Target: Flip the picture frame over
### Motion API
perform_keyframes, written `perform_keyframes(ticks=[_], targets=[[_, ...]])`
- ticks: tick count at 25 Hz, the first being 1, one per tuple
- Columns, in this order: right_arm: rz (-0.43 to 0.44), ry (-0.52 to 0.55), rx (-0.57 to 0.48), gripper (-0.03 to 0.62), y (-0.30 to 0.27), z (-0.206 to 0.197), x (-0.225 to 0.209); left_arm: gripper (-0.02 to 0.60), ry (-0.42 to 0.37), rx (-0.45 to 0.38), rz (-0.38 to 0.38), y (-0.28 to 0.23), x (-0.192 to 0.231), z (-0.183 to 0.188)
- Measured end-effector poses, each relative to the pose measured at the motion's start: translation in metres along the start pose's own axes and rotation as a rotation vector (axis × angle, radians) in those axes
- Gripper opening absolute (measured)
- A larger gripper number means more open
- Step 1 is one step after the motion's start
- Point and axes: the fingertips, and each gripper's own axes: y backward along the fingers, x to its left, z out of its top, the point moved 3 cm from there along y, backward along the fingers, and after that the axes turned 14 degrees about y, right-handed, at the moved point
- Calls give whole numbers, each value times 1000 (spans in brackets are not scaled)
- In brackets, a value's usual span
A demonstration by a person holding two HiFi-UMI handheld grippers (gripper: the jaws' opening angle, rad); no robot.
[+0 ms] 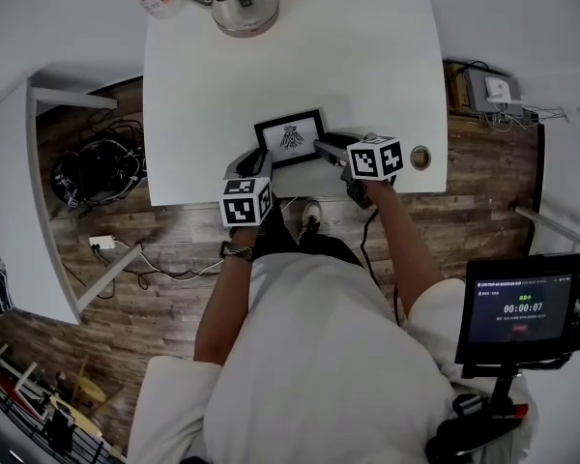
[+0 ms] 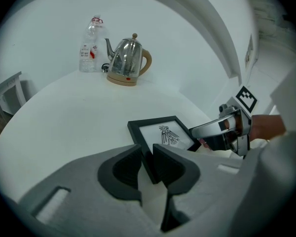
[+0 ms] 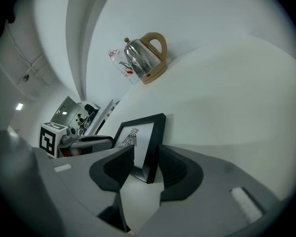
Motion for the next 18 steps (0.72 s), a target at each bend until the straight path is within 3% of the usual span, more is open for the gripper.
perform_keyframes(ticks=[12,18], targets=[[-7,-128,-137,160,24,-12,-2,71,-9,21,-40,-9,-12,-3],[-17,-137,-148,102,29,-11,-7,71,-5,15,-43,-11,-12,-2]])
